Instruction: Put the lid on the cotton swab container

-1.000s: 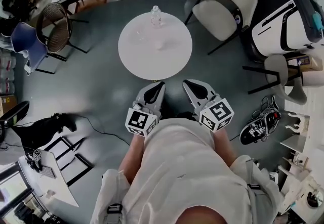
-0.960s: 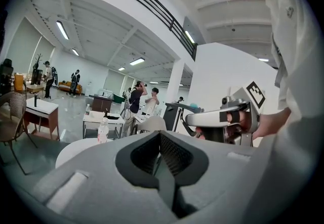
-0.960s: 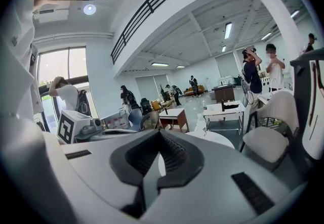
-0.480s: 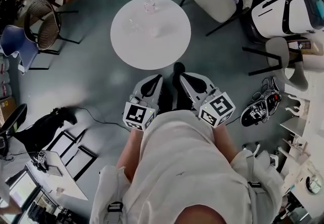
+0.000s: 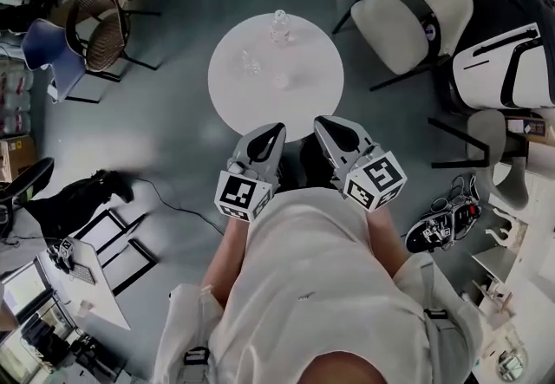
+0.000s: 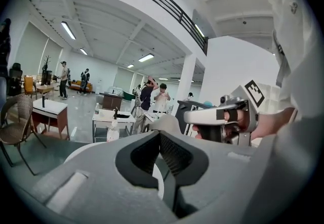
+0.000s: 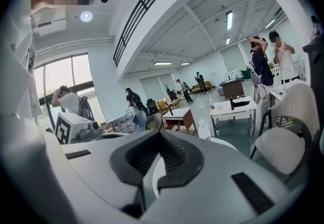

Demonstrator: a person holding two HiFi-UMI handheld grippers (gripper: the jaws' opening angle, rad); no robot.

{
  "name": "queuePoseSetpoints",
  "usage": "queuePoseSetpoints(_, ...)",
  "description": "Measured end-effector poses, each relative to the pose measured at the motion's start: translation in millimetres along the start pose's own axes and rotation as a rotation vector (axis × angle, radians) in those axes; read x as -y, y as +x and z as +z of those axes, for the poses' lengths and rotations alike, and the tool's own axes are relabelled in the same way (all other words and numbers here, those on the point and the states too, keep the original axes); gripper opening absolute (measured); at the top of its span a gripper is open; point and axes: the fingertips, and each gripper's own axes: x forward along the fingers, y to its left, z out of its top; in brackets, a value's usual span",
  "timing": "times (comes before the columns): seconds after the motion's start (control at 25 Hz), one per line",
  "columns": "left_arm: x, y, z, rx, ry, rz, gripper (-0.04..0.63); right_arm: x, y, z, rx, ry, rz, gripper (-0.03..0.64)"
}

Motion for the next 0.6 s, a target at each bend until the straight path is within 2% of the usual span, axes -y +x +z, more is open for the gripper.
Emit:
queuePoseSetpoints(0.2, -10, 26, 18, -0.008, 0.024, 0.085, 0.011, 35, 20, 20, 0.002, -0.002, 0.069, 0.005)
queuePoseSetpoints(0.6, -38, 47, 14, -0.022, -0.063, 0.32, 0.011, 82, 50, 36, -0.046, -0.01, 0.201, 0.005)
